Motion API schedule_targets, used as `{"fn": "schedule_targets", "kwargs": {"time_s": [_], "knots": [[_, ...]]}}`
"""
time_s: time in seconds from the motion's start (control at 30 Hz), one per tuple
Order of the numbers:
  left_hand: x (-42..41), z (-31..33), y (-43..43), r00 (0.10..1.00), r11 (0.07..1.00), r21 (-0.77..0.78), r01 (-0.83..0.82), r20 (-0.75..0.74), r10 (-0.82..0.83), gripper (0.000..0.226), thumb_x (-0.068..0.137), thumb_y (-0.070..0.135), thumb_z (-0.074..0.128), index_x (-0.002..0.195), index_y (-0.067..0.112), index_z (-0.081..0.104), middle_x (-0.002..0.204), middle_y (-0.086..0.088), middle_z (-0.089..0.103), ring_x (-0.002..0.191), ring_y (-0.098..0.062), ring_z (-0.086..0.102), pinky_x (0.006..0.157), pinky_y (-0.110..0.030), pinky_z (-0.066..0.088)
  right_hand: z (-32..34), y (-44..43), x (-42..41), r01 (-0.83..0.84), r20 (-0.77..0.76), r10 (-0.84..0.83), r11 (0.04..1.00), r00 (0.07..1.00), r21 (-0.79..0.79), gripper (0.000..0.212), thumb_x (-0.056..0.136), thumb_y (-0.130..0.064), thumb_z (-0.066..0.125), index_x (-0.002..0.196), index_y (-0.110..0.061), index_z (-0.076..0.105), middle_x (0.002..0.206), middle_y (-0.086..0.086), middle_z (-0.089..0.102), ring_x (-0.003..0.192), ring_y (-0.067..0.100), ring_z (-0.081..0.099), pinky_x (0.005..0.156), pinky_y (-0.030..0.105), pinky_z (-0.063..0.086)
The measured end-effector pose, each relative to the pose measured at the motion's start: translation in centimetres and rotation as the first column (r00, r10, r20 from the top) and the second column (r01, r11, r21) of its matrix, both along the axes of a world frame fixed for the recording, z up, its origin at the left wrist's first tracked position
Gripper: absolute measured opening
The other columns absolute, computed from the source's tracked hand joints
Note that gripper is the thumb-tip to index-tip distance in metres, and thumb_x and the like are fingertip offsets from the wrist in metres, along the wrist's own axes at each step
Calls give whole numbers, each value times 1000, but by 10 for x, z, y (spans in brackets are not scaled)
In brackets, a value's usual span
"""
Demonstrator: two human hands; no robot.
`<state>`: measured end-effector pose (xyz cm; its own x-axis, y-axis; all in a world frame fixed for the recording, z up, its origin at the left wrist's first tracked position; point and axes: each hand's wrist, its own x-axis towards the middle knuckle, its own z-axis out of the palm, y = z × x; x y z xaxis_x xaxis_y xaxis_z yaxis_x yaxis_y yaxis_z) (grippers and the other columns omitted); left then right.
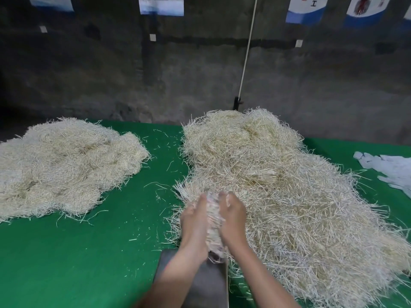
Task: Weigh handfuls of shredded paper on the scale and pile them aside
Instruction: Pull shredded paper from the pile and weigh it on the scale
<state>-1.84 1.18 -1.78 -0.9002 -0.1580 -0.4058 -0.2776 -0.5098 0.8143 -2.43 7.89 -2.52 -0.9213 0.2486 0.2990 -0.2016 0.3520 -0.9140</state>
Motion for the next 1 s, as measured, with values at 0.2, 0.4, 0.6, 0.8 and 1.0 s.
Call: {"fn": "schedule_targets", "kwargs": {"time_s": [0.2, 0.4, 0.6, 0.8, 1.0], "knots": [[-13, 8, -10, 995, 996, 81, -43, -83, 50, 25, 88, 30, 63, 88, 6, 60, 55, -1, 56, 52, -16, 55, 52, -30, 48, -10, -20, 22, 15, -70, -15, 1000, 997, -5, 36, 97, -29, 41, 61, -29, 43, 52, -7, 47, 47, 3, 42, 47, 18, 35], [-7, 2, -11, 998, 998, -30, 47, -36, -48, 29, 90, 37, 61, 92, 8, 61, 72, -5, 62, 69, -19, 61, 66, -29, 49, -5, 8, 3, -164, 108, 179, 978, 978, -130, 12, 96, -30, 47, 94, -20, 51, 106, -9, 55, 97, 13, 52, 80, 13, 40], [-20, 10, -25, 934, 721, -691, -49, -287, -211, 29, 91, 51, 50, 107, 27, 46, 102, 16, 50, 81, 12, 48, 58, -10, 38, 7, 21, 3, -422, 40, 468, 827, 883, -372, 86, 68, -68, 61, 140, -59, 16, 145, -36, 10, 122, -10, 31, 95, 27, 37], [-24, 17, -14, 925, 873, -411, -262, -367, 105, 43, 96, 56, 31, 114, 21, 46, 119, 1, 51, 110, -13, 49, 80, -25, 38, 14, 4, -9, -131, 84, 155, 962, 984, -239, 64, 81, -57, 56, 126, -11, 55, 102, -2, 64, 69, -1, 54, 61, 18, 46], [-3, -2, -12, 969, 966, 91, 244, -68, -239, 84, 75, 76, 44, 143, 26, 36, 123, -13, 60, 99, -28, 64, 92, -52, 47, 30, 17, -26, 9, 49, 10, 933, 999, -360, 48, 96, -45, 44, 121, -5, 51, 100, 2, 61, 81, 3, 61, 76, 20, 49]]}}
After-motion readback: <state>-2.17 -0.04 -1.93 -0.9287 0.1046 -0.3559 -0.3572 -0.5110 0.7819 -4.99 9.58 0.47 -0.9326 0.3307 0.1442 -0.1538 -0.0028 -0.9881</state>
